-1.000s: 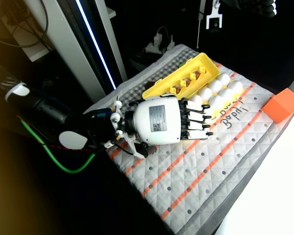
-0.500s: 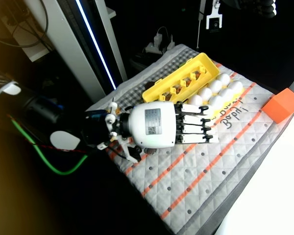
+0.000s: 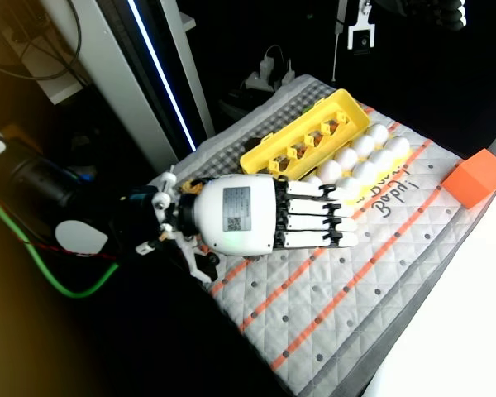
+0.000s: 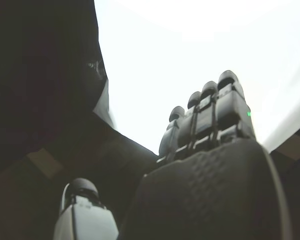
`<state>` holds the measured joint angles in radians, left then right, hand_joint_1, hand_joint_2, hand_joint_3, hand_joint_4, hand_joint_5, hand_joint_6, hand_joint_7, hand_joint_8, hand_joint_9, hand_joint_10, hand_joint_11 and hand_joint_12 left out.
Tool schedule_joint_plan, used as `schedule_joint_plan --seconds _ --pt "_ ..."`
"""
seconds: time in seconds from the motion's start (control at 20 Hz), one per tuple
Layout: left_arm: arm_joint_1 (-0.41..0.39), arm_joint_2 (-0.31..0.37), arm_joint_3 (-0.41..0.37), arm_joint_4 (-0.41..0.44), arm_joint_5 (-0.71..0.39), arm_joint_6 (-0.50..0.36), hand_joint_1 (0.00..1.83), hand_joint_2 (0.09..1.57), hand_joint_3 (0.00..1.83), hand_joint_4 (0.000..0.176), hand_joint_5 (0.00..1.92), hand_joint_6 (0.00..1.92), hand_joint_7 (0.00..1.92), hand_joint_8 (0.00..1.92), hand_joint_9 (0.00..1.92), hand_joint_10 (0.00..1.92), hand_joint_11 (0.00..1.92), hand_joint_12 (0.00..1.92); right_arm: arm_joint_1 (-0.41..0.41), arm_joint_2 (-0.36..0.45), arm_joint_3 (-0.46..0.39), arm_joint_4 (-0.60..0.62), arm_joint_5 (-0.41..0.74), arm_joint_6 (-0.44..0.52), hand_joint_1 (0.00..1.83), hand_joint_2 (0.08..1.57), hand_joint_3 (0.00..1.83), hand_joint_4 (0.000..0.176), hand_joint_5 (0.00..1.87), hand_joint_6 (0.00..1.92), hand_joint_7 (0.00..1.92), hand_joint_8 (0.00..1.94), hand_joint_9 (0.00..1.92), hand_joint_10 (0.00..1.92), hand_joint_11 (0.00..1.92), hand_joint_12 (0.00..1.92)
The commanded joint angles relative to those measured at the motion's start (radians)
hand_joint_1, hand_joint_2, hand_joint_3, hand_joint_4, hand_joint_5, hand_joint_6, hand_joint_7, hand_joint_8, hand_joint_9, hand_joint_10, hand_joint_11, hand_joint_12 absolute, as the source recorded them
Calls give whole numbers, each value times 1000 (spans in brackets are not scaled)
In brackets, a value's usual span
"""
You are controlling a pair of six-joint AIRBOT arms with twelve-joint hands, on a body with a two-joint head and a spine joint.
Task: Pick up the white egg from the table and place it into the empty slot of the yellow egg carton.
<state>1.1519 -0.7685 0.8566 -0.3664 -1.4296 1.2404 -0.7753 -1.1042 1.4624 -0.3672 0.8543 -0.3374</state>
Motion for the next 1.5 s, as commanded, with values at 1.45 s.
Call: schedule_joint_plan --seconds 1.45 --pt "6 14 -10 -5 -135 -6 0 665 0 82 0 0 0 0 0 0 0 0 -248 183 -197 294 276 -160 55 911 0 71 251 1 162 0 70 1 18 196"
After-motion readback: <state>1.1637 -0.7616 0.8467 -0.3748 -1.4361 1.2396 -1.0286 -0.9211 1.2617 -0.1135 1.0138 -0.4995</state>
